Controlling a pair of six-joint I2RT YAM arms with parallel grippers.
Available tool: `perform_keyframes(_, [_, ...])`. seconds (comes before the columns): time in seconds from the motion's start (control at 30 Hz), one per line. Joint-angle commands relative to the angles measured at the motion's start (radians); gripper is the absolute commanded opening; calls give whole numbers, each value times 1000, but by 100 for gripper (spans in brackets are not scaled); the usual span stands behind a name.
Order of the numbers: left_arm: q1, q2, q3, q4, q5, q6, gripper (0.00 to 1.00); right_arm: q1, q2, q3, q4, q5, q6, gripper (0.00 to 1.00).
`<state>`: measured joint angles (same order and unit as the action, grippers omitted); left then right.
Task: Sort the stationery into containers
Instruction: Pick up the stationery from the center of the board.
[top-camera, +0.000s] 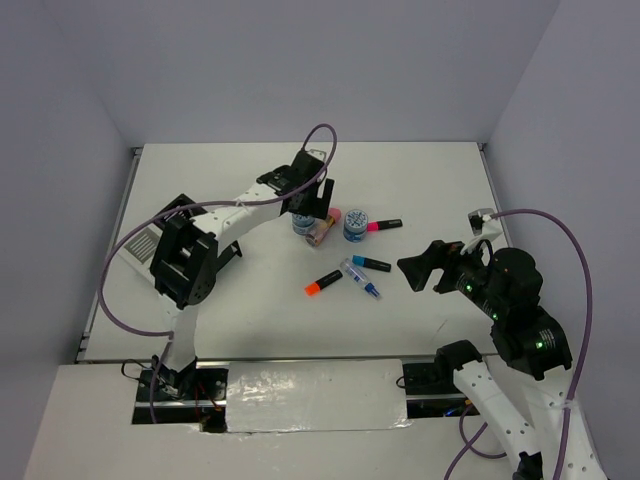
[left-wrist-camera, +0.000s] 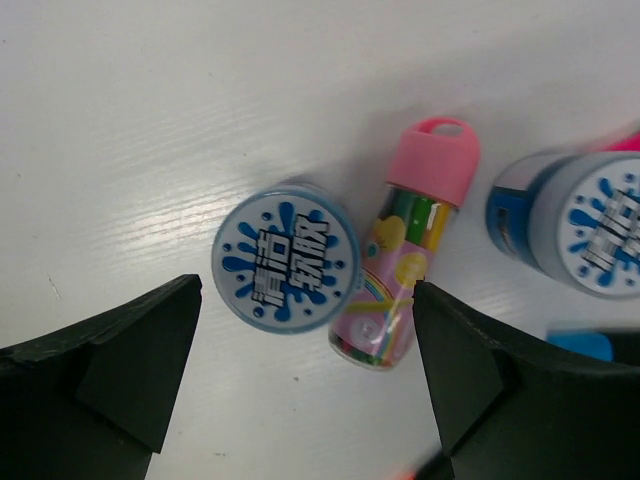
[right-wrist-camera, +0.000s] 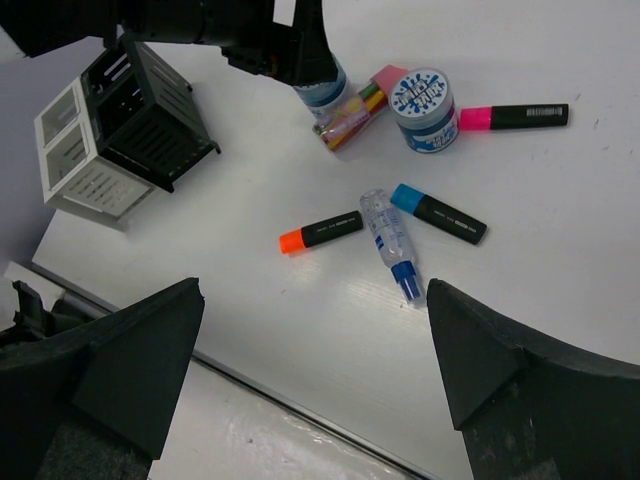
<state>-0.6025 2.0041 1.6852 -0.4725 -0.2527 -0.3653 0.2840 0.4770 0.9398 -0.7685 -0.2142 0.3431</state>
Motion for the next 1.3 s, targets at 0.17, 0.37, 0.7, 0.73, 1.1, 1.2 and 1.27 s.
perform_keyframes(0.17, [73, 58, 37, 21, 101, 37, 99, 7, 17, -6, 57, -30, -21, 100])
perform_keyframes(0.37, [73, 76, 48, 21, 133, 40, 99, 6, 26, -7, 63, -45, -21, 100])
perform_keyframes(0.7, [73, 116, 42, 23, 124, 34, 89, 7, 22, -18, 69, -51, -21, 100])
perform_keyframes(0.73, [73, 119, 45, 21, 121, 32, 85, 7, 20, -19, 69, -51, -23, 100])
perform_keyframes(1.1, [73, 122, 85, -5, 90, 35, 20, 7, 15, -26, 74, -53, -23, 100])
perform_keyframes(1.2, [73, 116, 100, -23, 76, 35, 3, 7, 15, -27, 75, -54, -21, 100])
perform_keyframes(1.27, [73, 113, 106, -28, 64, 35, 0, 6, 14, -26, 75, -54, -21, 100])
